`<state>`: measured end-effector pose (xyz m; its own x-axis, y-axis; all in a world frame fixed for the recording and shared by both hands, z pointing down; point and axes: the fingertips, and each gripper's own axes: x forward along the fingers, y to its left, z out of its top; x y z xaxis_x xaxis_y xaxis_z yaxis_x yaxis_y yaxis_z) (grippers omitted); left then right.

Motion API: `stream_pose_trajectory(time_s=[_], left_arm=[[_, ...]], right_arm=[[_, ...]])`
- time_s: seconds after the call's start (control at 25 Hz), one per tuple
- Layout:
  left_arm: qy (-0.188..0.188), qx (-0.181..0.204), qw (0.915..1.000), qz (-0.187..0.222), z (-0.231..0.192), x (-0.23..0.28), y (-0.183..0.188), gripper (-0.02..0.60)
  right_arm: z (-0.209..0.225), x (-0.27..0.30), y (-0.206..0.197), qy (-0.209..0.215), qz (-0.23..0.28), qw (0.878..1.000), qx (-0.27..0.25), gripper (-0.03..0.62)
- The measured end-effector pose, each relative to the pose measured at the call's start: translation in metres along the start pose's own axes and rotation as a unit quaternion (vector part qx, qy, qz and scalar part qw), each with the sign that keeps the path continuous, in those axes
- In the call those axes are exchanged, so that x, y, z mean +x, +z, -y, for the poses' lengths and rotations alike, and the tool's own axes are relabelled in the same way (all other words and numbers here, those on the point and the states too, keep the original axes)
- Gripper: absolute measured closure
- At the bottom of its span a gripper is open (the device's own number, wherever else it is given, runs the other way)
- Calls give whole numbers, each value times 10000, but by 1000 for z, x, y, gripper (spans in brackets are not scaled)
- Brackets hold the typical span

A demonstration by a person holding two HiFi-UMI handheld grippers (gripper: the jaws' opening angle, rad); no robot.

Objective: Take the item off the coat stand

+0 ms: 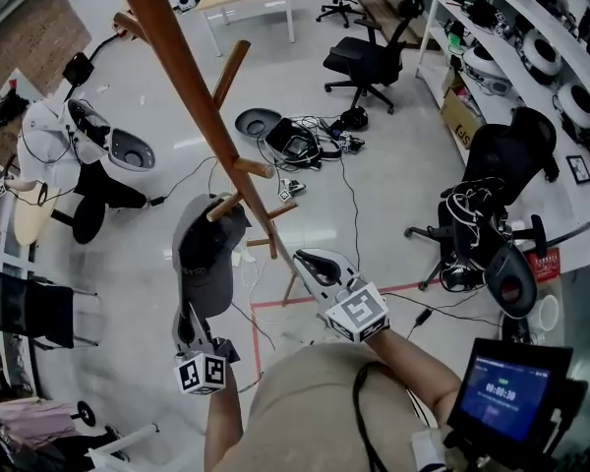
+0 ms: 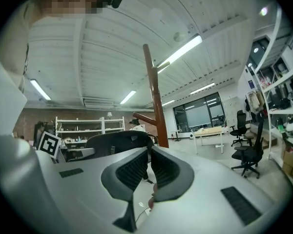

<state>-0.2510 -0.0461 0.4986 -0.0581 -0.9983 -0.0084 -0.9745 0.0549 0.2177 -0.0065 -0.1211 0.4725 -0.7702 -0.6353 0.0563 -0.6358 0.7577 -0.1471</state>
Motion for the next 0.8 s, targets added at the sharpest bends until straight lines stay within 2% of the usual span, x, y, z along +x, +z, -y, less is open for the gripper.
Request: stream_pose_trajectory(time_s=[0.36,0.56,0.8], left_arm=[[-280,14,9996,-84,8,27,12,549],[-380,-46,9992,-69,-20,44,25,549],[-523,-137,9982,276,-36,69,63,549]], right_arm=[[13,1,2,-352,-119,9991,-222,576],[8,10,19,-688,200,9973,-171,576],[5,17,45,-944,528,9938,-251,576]])
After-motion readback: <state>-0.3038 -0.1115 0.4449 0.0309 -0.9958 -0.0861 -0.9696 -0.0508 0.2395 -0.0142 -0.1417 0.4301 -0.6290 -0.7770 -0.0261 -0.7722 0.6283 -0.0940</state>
